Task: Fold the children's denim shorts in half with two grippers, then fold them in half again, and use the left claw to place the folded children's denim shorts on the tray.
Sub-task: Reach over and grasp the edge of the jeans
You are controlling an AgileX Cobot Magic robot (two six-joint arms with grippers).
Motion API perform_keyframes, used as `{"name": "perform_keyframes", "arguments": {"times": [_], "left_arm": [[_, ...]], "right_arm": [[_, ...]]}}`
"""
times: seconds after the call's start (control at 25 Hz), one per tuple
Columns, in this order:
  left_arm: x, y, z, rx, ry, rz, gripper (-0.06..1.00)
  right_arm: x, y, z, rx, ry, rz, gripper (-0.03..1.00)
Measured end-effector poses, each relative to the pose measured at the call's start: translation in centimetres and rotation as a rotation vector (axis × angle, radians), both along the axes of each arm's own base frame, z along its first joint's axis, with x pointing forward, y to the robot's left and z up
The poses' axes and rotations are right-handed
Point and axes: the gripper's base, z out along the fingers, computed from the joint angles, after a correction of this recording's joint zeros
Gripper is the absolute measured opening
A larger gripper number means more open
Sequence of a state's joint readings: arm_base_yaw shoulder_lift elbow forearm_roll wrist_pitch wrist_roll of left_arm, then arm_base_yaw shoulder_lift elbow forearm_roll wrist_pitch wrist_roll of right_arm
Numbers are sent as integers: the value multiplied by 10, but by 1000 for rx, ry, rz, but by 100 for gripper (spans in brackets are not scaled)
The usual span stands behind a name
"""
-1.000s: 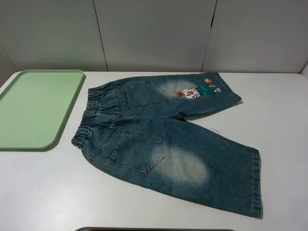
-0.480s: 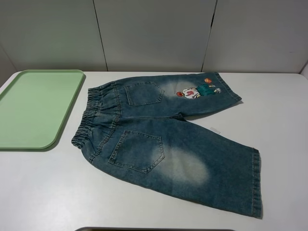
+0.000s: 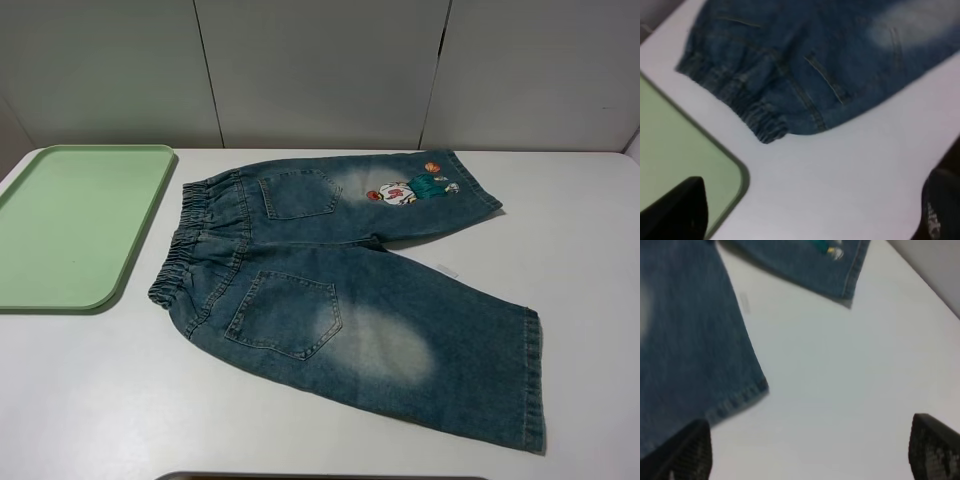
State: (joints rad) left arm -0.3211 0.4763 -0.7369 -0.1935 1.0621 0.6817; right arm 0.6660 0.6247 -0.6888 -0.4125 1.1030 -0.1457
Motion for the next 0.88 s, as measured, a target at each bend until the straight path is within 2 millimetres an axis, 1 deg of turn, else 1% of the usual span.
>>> {"name": "perform_keyframes", "arguments": {"times": [0.12,0.2,0.24,0.28,0.48,0.6,0.72,0.88], "left_arm": [[21,-11,-8,81,78,-109,86],[33,-17,-14,130,123,-173,86],[39,-20,-17,150,149,-193,86],[39,-20,-17,150,149,-193,86],[70,-28,-35,264,235,-241,85],[87,-31,-48,318,288,-246,85],[101,-36,-58,334,314,-246,85],[118,-43,-74,355,347,-263,85]], "right_arm": [[4,8,-4,-75,23,69,60],[7,14,-10,-127,42,117,60],[8,16,-17,-160,58,135,60],[9,17,-24,-189,71,146,60],[12,17,-62,-305,105,199,60],[10,17,-83,-317,106,246,60],[5,14,-104,-358,126,309,60],[-2,8,-125,-422,168,372,60]]}}
